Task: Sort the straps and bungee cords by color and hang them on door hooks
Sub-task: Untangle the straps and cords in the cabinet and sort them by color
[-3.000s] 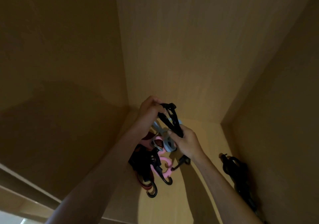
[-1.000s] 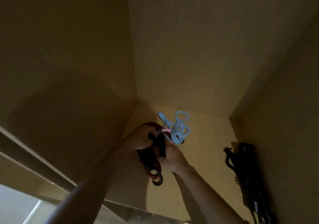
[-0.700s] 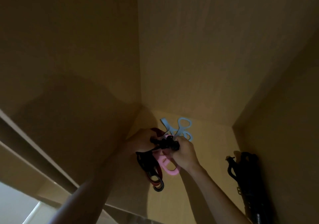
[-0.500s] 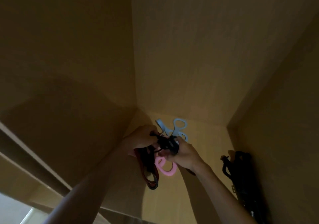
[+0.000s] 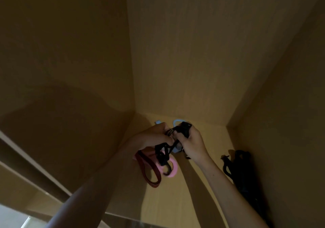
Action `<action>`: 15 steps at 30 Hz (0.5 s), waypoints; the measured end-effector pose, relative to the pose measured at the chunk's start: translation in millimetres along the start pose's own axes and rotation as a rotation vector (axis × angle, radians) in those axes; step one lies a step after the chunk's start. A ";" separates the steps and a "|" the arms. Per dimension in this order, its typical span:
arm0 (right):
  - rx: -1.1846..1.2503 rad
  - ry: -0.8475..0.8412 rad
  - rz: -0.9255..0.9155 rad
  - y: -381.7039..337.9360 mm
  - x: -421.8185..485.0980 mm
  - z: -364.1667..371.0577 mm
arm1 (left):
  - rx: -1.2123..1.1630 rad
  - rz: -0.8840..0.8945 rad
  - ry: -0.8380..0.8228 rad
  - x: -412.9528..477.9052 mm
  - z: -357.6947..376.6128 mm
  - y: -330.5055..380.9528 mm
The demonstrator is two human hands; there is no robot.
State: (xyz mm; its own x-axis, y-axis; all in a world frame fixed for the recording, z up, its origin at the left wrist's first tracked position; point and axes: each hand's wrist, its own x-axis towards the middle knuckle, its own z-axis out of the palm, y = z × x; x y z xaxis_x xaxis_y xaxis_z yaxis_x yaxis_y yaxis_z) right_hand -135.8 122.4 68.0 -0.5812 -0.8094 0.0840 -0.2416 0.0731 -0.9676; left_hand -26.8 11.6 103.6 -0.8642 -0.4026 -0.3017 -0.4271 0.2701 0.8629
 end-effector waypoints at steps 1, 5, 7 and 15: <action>0.013 -0.008 -0.010 -3.3 -1.0 -0.1 | 0.009 0.029 -0.020 1.1 1.7 1.2; -0.012 -0.053 -0.015 -2.9 -1.9 -7.1 | 0.128 0.050 0.034 10.1 5.1 1.4; -0.077 -0.090 -0.010 2.8 -3.1 -16.5 | 0.157 0.050 0.145 14.2 2.5 -0.3; -0.394 -0.120 0.086 17.8 -10.3 -24.7 | -0.009 0.071 0.233 13.6 0.4 1.1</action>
State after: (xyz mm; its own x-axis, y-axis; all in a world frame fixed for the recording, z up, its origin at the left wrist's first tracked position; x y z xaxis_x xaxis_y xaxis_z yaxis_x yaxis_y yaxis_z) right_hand -153.2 146.4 55.8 -0.5228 -0.8513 -0.0441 -0.4886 0.3416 -0.8029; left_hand -39.1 6.8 100.3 -0.8070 -0.5738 -0.1396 -0.3641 0.2974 0.8826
